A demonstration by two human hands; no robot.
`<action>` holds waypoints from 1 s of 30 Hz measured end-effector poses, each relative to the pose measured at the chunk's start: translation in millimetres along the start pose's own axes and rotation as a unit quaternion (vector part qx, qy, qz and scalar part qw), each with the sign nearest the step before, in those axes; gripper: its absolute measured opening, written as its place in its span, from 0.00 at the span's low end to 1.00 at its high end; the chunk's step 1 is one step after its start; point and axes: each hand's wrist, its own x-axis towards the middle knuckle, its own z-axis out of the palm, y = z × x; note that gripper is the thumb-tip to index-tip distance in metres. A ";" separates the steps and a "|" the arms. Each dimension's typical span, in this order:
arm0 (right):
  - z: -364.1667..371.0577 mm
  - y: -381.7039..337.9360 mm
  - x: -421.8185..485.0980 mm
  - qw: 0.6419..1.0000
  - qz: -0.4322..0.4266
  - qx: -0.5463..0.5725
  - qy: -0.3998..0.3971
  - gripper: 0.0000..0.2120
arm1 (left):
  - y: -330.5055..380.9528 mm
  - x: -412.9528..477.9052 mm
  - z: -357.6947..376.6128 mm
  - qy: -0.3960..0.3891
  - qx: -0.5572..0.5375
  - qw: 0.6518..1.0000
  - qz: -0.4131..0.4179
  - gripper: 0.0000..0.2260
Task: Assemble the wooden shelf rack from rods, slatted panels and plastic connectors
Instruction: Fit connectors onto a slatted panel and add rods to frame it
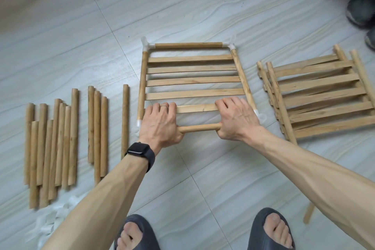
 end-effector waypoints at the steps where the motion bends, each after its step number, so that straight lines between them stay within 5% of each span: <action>1: -2.4 1.8 1.0 1.000 -0.001 -0.001 -0.007 0.23 | 0.5 1.6 -2.2 -0.002 0.002 1.000 -0.001 0.25; 6: -10.4 7.5 2.6 1.000 0.005 -0.017 -0.009 0.26 | 1.8 8.4 -11.9 -0.005 0.011 1.000 0.001 0.26; 10: -1.0 9.5 -7.0 1.000 0.001 -0.006 -0.029 0.41 | 4.5 8.7 -9.3 0.002 0.013 1.000 0.008 0.26; 16: -0.4 20.1 0.5 1.000 0.014 -0.004 -0.019 0.24 | 8.7 12.6 -7.4 0.011 -0.018 1.000 0.021 0.29; 25: -0.5 29.2 3.2 1.000 0.000 0.013 -0.018 0.22 | 16.6 19.9 -14.2 -0.010 0.004 1.000 0.020 0.25; 30: -1.7 49.6 -1.6 0.999 -0.008 0.029 -0.016 0.27 | 21.1 17.6 -25.1 -0.043 -0.012 0.996 0.072 0.32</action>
